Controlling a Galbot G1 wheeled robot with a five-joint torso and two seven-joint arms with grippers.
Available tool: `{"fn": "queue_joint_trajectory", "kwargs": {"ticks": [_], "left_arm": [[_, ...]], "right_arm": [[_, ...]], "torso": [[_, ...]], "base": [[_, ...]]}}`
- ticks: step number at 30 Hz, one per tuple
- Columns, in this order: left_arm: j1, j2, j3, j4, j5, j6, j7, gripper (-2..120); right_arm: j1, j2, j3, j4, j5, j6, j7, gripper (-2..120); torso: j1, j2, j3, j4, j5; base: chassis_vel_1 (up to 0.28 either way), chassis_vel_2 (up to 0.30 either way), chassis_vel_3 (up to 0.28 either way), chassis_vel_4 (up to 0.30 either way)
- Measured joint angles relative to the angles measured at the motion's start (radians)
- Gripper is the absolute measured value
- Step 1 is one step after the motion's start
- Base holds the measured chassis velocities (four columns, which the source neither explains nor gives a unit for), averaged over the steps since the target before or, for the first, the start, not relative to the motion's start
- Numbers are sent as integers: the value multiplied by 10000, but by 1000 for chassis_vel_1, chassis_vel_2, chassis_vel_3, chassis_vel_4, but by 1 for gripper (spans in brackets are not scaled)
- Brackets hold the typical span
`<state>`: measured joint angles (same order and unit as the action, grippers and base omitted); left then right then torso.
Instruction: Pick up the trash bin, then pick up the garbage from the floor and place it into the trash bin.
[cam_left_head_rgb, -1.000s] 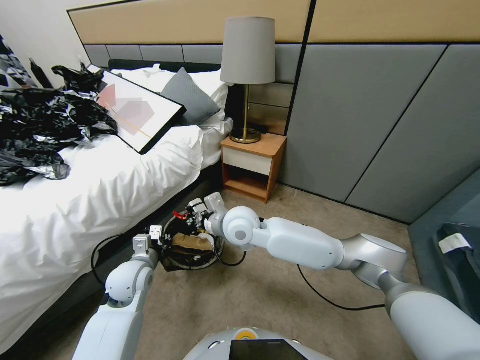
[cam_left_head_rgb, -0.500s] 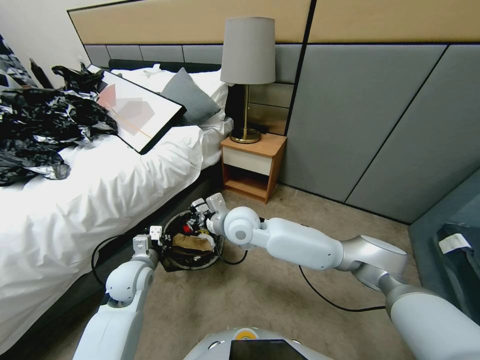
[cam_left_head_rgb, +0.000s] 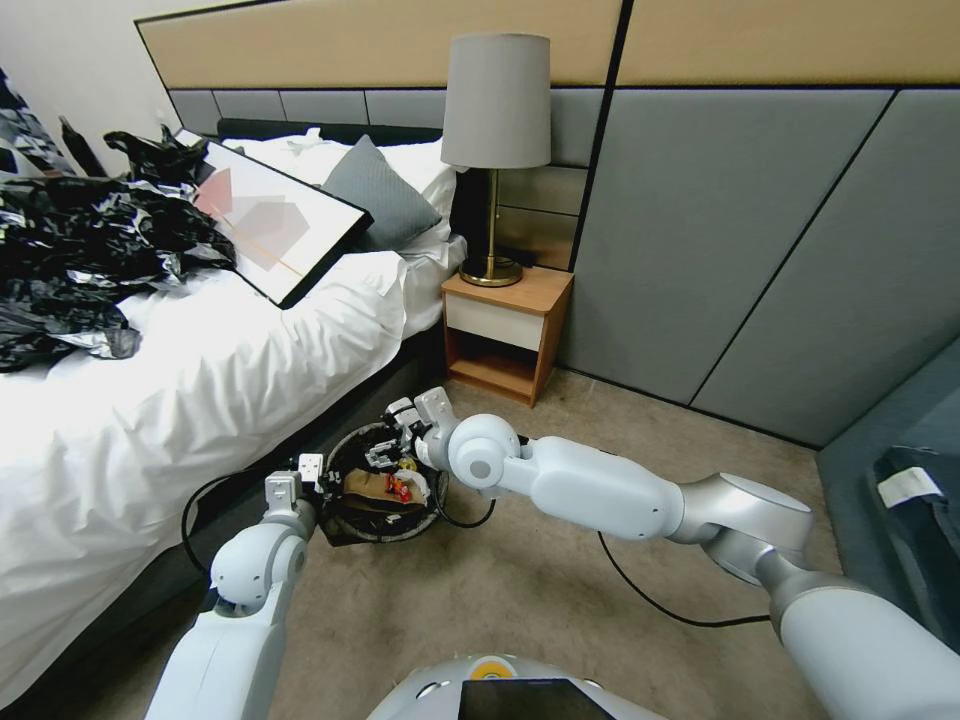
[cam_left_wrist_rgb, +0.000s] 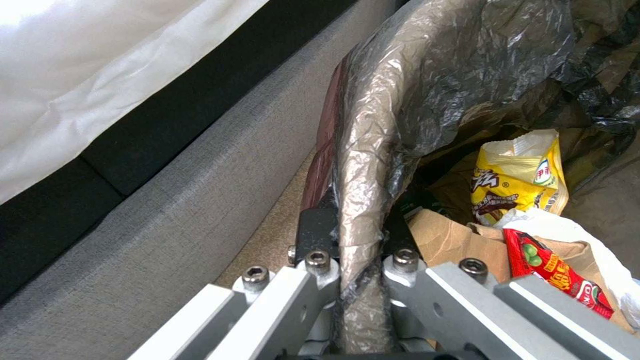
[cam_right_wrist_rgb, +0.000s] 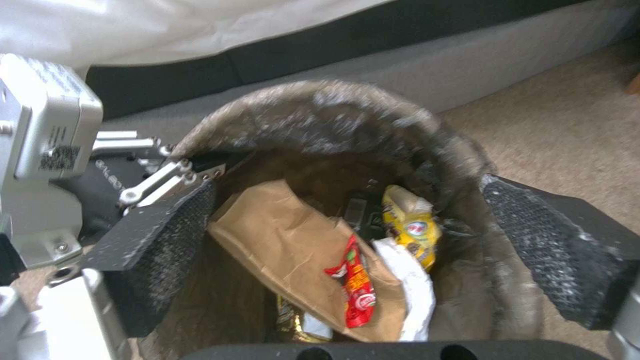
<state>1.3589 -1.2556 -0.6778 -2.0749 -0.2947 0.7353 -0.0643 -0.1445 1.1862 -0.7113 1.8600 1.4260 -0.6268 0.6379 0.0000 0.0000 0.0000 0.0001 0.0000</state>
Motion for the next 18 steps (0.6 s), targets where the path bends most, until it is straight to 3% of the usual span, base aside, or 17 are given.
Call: {"fn": "queue_joint_trajectory", "kwargs": {"ticks": [5, 8, 10, 12, 14, 15, 18], "left_arm": [[46, 64, -24, -86, -22, 0, -2, 0], [47, 156, -69, -238, -95, 0, -41, 0], [44, 159, -71, -251, -85, 0, -48, 0], [44, 165, -87, -428, -20, 0, -148, 0], [48, 165, -87, -466, -30, 0, -154, 0], [68, 165, -126, -558, -86, 1, -166, 0], [84, 182, -170, -623, -123, 0, -179, 0]], "right_arm": [[-16, -403, 704, 263, -616, 230, -96, 100], [192, -1405, 1674, 705, -1286, 820, -125, 100], [210, -1527, 1762, 742, -1447, 915, -161, 100], [119, -2344, 2590, 994, -3043, 1678, -486, 100], [35, -2490, 2811, 1074, -3275, 1773, -515, 100], [-366, -2885, 3575, 1333, -3754, 1903, -601, 100], [-773, -3187, 4197, 1498, -4047, 2001, -704, 100]], "torso": [[0, 0, 0, 1, 1], [0, 0, 0, -3, 1], [0, 0, 0, -2, 2], [0, 0, 0, -2, 3], [0, 0, 0, -1, 3], [0, 0, 0, -3, 2], [0, 0, 0, -1, 3]], "base": [[0, 0, 0, 0], [0, 0, 0, 0], [0, 0, 0, 0], [0, 0, 0, 0], [0, 0, 0, 0], [0, 0, 0, 0], [0, 0, 0, 0]]}}
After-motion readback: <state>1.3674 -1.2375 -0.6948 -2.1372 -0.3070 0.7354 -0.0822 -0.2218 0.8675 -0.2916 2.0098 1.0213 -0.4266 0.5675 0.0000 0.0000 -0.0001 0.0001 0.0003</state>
